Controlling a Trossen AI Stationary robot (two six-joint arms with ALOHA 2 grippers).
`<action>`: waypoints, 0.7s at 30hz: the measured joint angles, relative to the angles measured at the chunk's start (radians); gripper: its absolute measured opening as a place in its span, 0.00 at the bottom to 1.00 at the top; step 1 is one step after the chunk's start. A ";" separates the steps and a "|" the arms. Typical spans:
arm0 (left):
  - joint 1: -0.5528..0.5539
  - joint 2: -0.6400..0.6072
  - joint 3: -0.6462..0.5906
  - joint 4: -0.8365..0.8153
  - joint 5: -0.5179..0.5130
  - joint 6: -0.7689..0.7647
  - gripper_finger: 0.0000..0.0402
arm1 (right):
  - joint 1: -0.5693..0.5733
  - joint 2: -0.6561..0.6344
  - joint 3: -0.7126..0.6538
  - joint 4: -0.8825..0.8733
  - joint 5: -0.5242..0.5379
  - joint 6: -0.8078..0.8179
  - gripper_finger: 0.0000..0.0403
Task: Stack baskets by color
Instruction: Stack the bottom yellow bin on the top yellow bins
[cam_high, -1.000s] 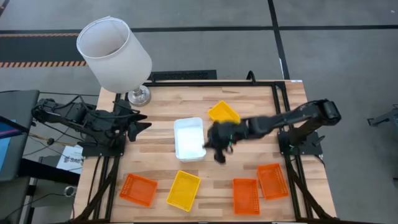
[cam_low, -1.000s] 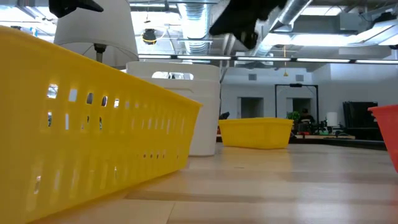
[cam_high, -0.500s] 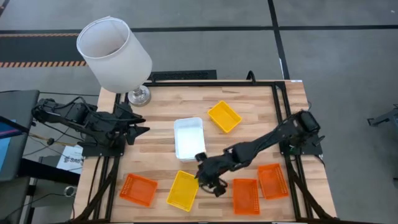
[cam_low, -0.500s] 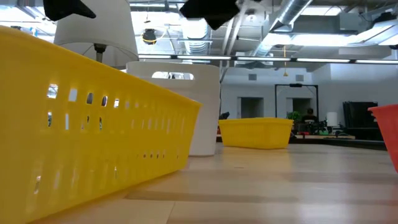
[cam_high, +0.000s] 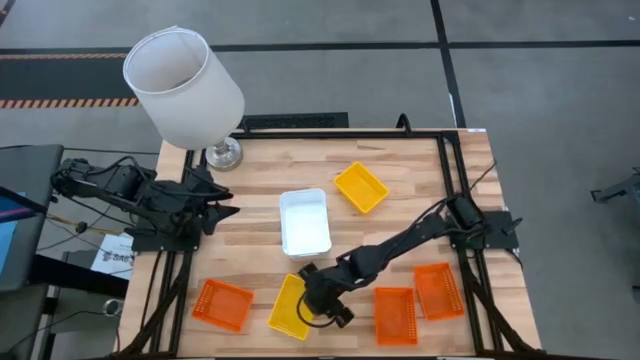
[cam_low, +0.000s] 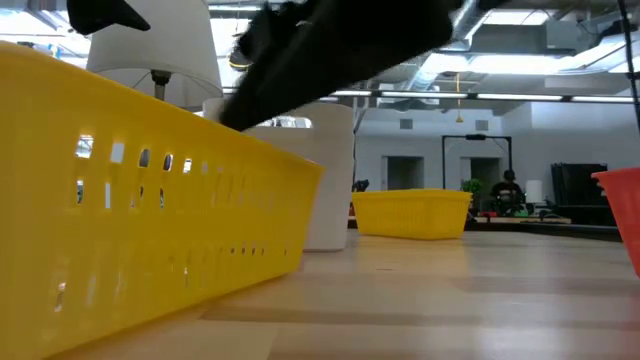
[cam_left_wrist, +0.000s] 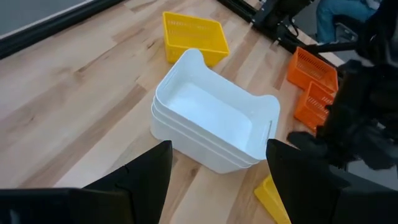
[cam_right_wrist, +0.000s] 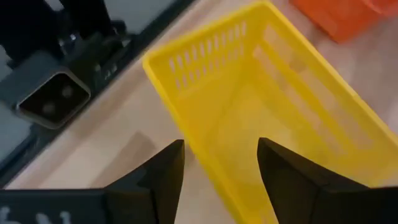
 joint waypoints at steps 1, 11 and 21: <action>0.000 0.000 0.000 -0.005 -0.001 0.000 0.62 | 0.000 0.002 -0.001 -0.026 -0.001 0.001 0.55; 0.000 0.000 0.000 -0.008 -0.003 -0.002 0.62 | -0.009 0.034 -0.001 -0.076 0.022 -0.026 0.49; 0.000 0.000 0.000 -0.009 -0.009 0.005 0.62 | -0.001 0.006 -0.001 -0.150 0.023 0.018 0.04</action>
